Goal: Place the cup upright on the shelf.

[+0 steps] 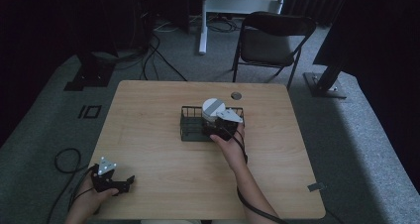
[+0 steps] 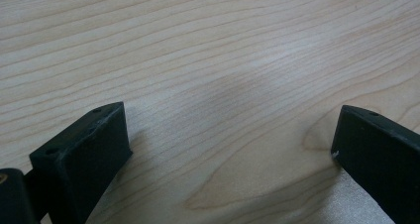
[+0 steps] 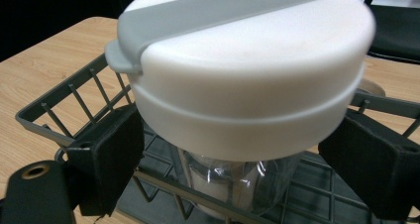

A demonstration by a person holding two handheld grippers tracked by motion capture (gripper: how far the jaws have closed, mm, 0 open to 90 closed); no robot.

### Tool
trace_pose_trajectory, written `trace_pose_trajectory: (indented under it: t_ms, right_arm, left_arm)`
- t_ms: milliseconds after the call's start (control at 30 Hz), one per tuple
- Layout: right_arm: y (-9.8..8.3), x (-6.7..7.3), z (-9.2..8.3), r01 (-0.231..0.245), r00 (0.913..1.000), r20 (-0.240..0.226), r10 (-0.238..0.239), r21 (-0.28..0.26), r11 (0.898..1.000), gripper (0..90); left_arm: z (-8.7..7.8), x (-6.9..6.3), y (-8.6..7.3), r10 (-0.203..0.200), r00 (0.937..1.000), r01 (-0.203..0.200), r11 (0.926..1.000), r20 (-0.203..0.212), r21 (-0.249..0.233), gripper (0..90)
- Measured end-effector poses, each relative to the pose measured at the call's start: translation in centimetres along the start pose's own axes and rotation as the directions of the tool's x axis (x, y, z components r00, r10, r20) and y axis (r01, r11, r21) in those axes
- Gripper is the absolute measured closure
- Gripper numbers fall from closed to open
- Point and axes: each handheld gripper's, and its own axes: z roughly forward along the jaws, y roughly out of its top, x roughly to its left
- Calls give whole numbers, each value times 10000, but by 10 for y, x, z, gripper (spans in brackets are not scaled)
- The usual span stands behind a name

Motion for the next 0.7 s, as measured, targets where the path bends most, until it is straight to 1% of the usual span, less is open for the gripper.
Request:
trace_pose_trajectory:
  t_ms: [100,267,367,533,700]
  right_arm:
    - [0,-1,-1,3,10000,-49,-3,-37,10000,106]
    - [-1,-1,-5,322,9992,-254,-323,-35,9995,106]
    - [-1,0,-7,493,9984,-273,-493,-8,9988,106]
    - [-1,-3,-12,385,9990,-226,-387,-105,9992,106]
    - [-1,-4,-16,372,9988,-320,-377,-163,9992,106]
  left_arm:
    - [0,0,0,9,10000,-9,10000,2,5,17]
    - [0,0,0,-1,10000,1,10000,0,-1,17]
    - [0,0,0,4,10000,-4,10000,-1,-1,17]
    - [0,0,0,3,10000,-3,10000,-1,0,17]
    - [0,0,0,1,10000,-1,10000,0,-1,17]
